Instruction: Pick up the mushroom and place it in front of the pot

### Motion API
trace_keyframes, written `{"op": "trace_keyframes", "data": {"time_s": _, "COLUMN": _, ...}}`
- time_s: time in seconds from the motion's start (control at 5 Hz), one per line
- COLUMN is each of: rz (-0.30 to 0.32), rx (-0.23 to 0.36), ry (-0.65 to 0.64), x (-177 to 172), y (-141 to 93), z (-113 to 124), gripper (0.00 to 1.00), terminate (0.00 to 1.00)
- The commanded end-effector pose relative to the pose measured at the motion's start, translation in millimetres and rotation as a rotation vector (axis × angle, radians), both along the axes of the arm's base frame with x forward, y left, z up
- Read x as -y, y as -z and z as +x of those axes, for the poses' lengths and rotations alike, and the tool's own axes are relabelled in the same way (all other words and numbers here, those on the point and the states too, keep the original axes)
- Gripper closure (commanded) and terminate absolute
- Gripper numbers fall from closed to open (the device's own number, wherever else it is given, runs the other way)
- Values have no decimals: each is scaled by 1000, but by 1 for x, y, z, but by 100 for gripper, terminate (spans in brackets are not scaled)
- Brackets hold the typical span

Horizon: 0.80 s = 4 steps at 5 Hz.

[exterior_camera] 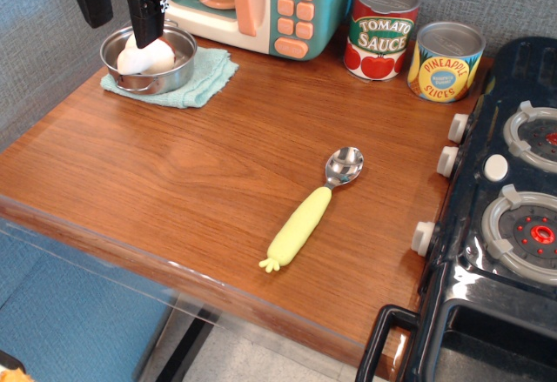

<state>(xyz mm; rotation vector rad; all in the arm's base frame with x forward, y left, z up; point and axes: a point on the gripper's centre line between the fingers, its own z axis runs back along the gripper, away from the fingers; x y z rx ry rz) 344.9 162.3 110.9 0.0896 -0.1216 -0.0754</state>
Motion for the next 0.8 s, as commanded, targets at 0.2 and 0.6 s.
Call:
{"op": "trace_keyframes", "data": {"time_s": 0.2, "rz": 9, "rx": 4, "ry": -51, "x": -5, "y": 2, "z": 14, "gripper": 0, "terminate": 0}}
{"op": "trace_keyframes", "data": {"time_s": 0.6, "rz": 26, "rx": 47, "ry": -128, "x": -17, "y": 3, "z": 60, "gripper": 0, "terminate": 0}}
